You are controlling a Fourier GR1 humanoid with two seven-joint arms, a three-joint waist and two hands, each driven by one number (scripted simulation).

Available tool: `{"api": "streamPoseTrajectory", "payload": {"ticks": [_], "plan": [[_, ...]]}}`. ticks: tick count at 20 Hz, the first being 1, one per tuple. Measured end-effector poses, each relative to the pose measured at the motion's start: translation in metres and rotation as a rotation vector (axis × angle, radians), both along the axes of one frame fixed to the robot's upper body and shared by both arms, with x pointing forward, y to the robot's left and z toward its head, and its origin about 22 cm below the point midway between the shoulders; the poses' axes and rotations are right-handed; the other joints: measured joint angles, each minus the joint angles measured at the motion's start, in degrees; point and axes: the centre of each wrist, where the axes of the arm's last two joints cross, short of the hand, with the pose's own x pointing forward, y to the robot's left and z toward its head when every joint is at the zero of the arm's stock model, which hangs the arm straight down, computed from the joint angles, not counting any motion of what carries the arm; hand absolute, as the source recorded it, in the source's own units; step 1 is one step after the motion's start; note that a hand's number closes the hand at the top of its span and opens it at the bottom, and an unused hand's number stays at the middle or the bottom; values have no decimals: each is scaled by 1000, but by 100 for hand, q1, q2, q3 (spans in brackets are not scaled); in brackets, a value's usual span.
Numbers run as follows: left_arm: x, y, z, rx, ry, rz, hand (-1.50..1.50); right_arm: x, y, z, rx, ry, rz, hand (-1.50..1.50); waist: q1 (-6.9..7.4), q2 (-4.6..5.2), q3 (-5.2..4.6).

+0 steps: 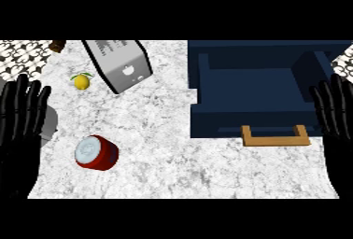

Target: Pick up the can, place it into the drawer and close the drawer

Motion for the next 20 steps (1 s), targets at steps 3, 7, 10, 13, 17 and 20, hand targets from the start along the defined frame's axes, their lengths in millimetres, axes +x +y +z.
{"api": "streamPoseTrajectory", "payload": {"ticks": [3, 7, 10, 13, 17, 20], "plan": [[-10, -3, 1, -4, 2, 62, -150, 2, -5, -1, 20, -3, -5, -150, 33, -25, -64], [-34, 0, -10, -52, 63, 244, -150, 2, -12, -6, 55, 41, -51, -150, 107, -41, -103], [-48, 6, -23, -134, 210, 392, -150, -1, -17, -15, 89, 151, -120, -150, 143, -44, -114], [-62, 3, -19, -182, 284, 485, -150, -3, -17, -16, 103, 214, -148, -150, 115, -47, -117], [-76, -5, -8, -217, 325, 541, -150, -6, -23, -19, 114, 251, -170, -150, 75, -47, -120], [-77, -10, -6, -230, 334, 552, -150, -7, -24, -21, 112, 259, -169, -150, 59, -46, -121]]}}
